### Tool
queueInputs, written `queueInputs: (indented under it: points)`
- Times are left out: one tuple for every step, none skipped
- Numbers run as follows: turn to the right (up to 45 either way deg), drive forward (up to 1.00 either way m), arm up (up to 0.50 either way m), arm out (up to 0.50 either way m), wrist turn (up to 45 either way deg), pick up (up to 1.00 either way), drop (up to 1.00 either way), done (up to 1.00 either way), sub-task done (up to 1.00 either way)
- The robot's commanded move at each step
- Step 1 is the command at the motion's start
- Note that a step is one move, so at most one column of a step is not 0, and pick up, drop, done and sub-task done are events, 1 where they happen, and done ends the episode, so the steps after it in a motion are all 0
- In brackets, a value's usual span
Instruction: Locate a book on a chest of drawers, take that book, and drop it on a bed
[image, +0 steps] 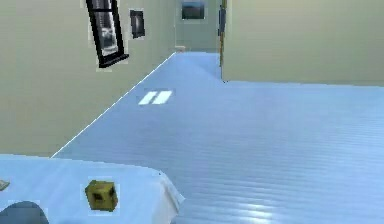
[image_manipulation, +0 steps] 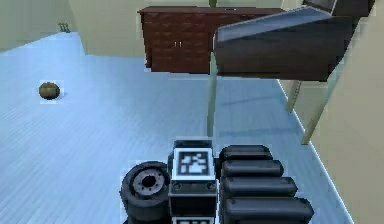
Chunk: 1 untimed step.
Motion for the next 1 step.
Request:
queueInputs:
  points:
    - [0.0,0.15,0.0,0.0,0.0,0.0,0.0,0.0,0.0]
